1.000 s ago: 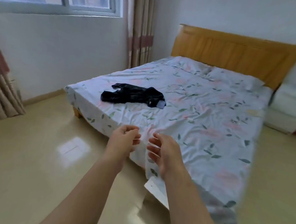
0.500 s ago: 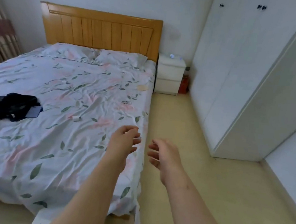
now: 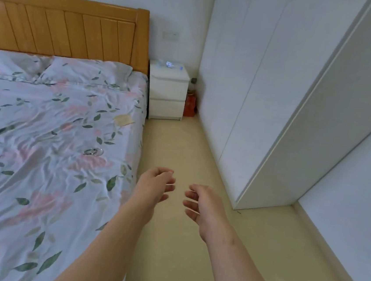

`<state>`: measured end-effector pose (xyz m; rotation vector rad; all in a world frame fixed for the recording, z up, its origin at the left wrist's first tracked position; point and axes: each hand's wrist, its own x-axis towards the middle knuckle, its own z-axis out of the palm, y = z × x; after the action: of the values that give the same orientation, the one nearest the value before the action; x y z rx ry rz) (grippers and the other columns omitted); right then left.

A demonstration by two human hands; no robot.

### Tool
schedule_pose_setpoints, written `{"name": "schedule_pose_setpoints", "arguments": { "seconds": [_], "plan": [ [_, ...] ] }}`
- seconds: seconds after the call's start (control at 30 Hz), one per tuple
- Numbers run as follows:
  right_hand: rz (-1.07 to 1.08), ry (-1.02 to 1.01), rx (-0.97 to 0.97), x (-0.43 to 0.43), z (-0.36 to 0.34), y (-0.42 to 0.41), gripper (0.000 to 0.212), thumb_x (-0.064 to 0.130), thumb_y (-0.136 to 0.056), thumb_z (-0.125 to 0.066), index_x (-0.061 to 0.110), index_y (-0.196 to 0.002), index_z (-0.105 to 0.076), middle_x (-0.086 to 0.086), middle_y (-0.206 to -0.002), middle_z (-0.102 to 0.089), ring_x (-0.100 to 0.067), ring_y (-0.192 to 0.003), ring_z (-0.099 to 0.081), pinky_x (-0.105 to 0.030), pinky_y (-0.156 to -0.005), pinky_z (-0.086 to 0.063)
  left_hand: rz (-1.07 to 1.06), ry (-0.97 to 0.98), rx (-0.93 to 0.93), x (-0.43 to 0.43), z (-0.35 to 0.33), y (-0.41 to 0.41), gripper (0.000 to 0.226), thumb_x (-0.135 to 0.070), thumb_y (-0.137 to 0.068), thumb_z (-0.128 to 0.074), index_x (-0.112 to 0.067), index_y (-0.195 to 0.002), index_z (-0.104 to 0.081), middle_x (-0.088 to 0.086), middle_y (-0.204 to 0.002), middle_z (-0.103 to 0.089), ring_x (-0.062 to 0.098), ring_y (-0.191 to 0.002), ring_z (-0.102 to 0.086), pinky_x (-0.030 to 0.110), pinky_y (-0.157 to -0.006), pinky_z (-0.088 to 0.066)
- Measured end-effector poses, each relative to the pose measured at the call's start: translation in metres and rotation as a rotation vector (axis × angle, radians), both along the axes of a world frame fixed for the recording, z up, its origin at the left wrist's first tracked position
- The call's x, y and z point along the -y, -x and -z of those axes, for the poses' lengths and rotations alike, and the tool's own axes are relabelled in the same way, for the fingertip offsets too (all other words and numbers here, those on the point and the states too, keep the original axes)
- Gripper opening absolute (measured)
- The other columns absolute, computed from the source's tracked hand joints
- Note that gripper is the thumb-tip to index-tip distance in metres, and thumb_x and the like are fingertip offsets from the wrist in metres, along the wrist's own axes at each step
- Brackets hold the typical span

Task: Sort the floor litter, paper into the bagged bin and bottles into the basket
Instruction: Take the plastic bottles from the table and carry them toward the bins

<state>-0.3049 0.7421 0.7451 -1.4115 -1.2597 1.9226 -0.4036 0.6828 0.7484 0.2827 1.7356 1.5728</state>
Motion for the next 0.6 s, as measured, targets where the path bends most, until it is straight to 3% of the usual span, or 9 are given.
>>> {"name": "schedule_pose_setpoints", "arguments": {
  "seconds": [0.2,0.6],
  "plan": [
    [0.096,0.048,-0.02,-0.123,0.013,0.049,0.008,0.016,-0.092,-0.052,0.014,-0.089,-0.06,-0.002,-0.081,-0.061,-0.016,-0.064,-0.056,-0.028,-0.062,-0.046,0.062,0.061,0.01,-0.125,0.016,0.054,0.01,-0.018,-0.095,-0.05,-0.019,-0.09,-0.059,0.002,-0.087,-0.063,0.014,-0.077,-0.061,0.031,-0.075,-0.046],
    [-0.062,0.03,0.007,-0.399,0.022,0.223,0.009,0.015,-0.091,-0.051,0.015,-0.084,-0.058,-0.001,-0.079,-0.06,-0.016,-0.065,-0.055,-0.027,-0.062,-0.044,-0.067,0.078,0.024,-0.395,0.019,0.222,0.011,-0.017,-0.094,-0.05,-0.019,-0.089,-0.06,0.002,-0.085,-0.062,0.014,-0.075,-0.061,0.028,-0.072,-0.047]
  ]
}}
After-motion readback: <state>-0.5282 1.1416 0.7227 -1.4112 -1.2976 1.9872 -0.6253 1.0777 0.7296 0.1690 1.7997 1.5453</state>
